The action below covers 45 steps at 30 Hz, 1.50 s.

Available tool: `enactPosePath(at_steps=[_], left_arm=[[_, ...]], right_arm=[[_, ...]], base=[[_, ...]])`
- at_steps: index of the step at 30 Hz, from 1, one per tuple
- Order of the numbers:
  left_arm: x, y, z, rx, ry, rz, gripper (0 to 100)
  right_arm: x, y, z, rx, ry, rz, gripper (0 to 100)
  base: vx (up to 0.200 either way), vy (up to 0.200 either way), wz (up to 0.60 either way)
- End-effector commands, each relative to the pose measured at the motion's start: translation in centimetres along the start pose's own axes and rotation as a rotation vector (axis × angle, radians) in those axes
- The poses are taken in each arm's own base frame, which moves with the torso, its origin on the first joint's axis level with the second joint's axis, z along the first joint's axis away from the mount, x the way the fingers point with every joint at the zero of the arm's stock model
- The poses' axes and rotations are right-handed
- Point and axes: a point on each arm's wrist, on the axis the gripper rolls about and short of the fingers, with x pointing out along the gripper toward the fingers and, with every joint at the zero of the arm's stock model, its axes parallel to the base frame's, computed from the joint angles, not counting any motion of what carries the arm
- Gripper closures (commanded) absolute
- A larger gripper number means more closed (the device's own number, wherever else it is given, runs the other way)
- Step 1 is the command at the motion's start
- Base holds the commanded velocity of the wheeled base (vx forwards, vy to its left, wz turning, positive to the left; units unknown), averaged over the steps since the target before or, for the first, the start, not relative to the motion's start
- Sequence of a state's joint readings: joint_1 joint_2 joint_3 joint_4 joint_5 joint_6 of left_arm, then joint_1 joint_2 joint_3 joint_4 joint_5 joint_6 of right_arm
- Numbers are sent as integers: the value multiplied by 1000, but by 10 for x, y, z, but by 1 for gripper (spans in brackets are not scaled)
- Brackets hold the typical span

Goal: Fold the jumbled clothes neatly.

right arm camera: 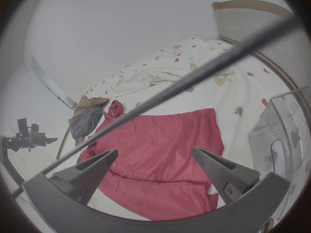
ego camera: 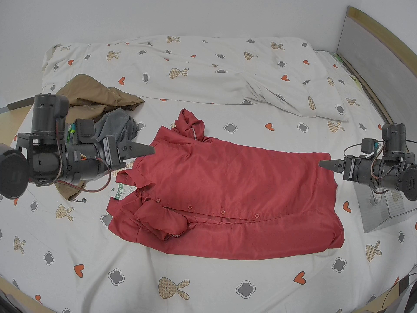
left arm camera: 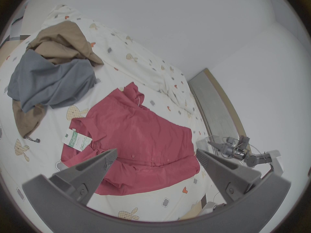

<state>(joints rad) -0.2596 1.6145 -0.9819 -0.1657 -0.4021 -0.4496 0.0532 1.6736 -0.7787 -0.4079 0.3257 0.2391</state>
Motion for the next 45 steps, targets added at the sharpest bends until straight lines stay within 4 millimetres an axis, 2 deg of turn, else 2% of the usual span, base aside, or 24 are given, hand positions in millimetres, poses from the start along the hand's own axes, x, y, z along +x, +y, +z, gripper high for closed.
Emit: enactPosePath(at_steps=[1,2,3,4,6,13,18,32,45], left_arm=[[-30,-9,12,10,-91,-10,0],[-32,-9,12,11,-93,-11,0],[-33,-10,12,12,-95,-12,0],[-36,-11,11,14,-99,-14,0],[-40,-13,10,18,-107,-17,0],[-41,-14,10,20,-108,-20,0],[-39,-13,10,19,-103,-19,0],[-37,-11,8,17,-93,-15,0],[-35,-10,6,14,-84,-14,0]], right_arm=[[44,-18,-4,11,65,-16,0],[56,-23,-3,18,73,-23,0],[59,-24,-3,20,74,-25,0],[74,-31,-2,31,80,-34,0],[91,-40,-4,41,95,-43,0],[109,-56,7,66,68,-58,0],[109,-57,4,91,76,-54,0],[85,-109,2,179,65,-127,0],[71,-125,3,207,51,-152,0]], base=[[0,0,0],[0,0,0],[0,0,0],[0,0,0],[0,0,0],[0,0,0],[0,0,0],[0,0,0],[0,0,0]])
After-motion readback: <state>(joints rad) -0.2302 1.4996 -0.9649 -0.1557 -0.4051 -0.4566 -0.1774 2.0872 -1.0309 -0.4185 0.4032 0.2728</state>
